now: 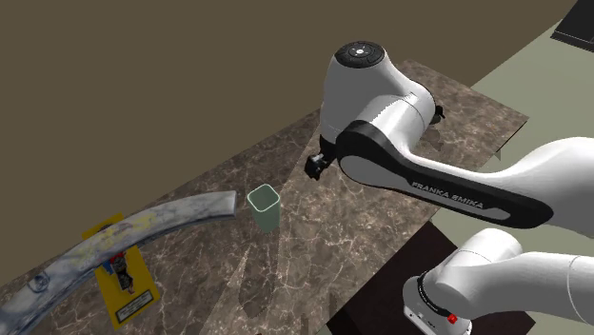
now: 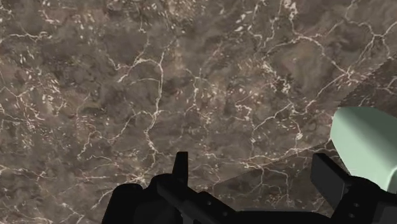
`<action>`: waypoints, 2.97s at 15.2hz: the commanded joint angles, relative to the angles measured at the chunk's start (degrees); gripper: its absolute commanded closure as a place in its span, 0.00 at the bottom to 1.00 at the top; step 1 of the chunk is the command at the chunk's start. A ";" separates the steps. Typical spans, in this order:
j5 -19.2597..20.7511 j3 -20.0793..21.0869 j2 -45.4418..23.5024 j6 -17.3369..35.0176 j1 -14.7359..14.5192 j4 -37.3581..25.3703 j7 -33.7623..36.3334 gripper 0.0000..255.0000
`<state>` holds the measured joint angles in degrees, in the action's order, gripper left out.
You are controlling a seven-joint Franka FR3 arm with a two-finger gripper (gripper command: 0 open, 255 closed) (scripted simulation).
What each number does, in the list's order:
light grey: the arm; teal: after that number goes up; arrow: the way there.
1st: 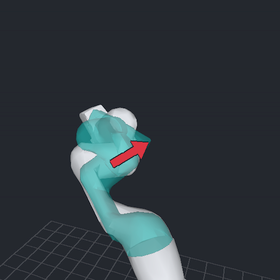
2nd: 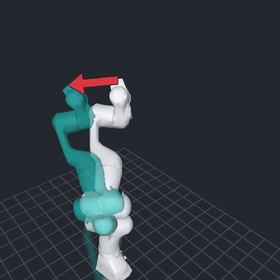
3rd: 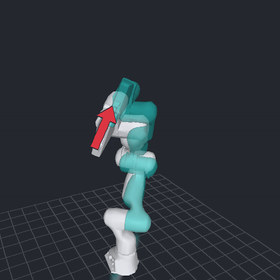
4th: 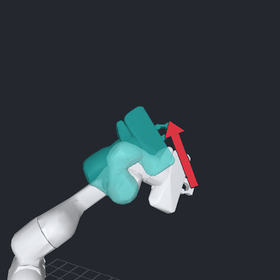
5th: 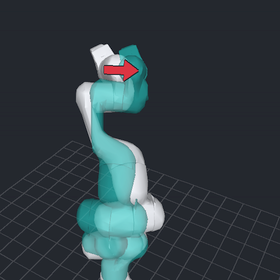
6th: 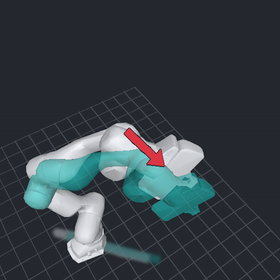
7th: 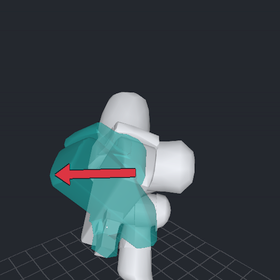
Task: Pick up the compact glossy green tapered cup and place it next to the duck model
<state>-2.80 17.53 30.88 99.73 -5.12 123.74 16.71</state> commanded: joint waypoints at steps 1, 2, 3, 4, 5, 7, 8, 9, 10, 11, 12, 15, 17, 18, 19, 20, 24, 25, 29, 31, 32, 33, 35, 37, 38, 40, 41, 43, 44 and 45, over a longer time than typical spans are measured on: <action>-0.48 2.04 -3.03 0.50 -0.35 -2.16 2.14 0.00; -0.63 3.09 -4.55 0.76 -0.53 -3.25 3.24 0.00; -0.71 4.13 -6.11 1.01 -0.70 -4.40 4.35 0.00; -0.73 5.18 -7.72 1.23 -0.86 -5.61 5.47 0.00; -0.68 6.23 -9.37 1.44 -1.02 -6.87 6.62 0.00; -0.33 8.32 -12.82 1.78 -1.35 -9.57 8.97 0.00; -0.04 9.36 -14.62 1.91 -1.53 -11.02 10.19 0.00; 0.35 10.38 -16.48 2.01 -1.74 -12.53 11.43 0.00; 0.83 11.39 -18.39 2.07 -1.98 -14.10 12.70 0.00; 1.40 12.40 -20.37 2.09 -2.24 -15.74 14.00 0.00; 2.06 13.39 -22.40 2.07 -2.54 -17.46 15.32 0.00; 4.66 16.10 -28.91 1.69 -3.89 -23.08 19.42 0.00; 5.02 16.30 -29.68 2.38 -4.15 -22.99 19.91 0.00; 5.03 16.28 -29.69 3.15 -4.15 -22.23 19.91 0.00; 5.05 16.27 -29.71 3.91 -4.14 -21.49 19.93 0.00; 5.08 16.26 -29.75 4.68 -4.13 -20.76 19.95 0.00; 5.25 16.25 -30.00 7.38 -4.12 -18.26 20.08 0.00; 5.26 16.25 -30.01 7.38 -4.12 -18.26 20.08 0.00; 5.26 16.26 -30.01 7.38 -4.12 -18.27 20.08 0.00; 5.26 16.25 -30.01 7.37 -4.12 -18.27 20.08 0.00; 5.26 16.25 -30.01 7.37 -4.12 -18.27 20.08 1.00; 5.26 16.25 -30.01 7.37 -4.12 -18.27 20.08 1.00; 5.26 16.25 -30.01 7.37 -4.12 -18.27 20.08 1.00; 5.26 16.25 -30.01 7.37 -4.12 -18.27 20.08 1.00; 5.26 16.25 -30.02 7.37 -4.12 -18.27 20.08 1.00; 5.26 16.25 -30.01 7.37 -4.12 -18.27 20.08 1.00; 5.26 16.25 -30.01 7.38 -4.12 -18.27 20.08 1.00; 5.18 16.24 -29.92 5.86 -4.11 -19.71 19.98 1.00; 5.18 16.24 -29.92 5.09 -4.11 -20.49 19.94 1.00; 5.17 16.24 -29.92 4.32 -4.11 -21.26 19.91 1.00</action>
<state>2.37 33.76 0.97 104.86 -9.22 103.32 36.62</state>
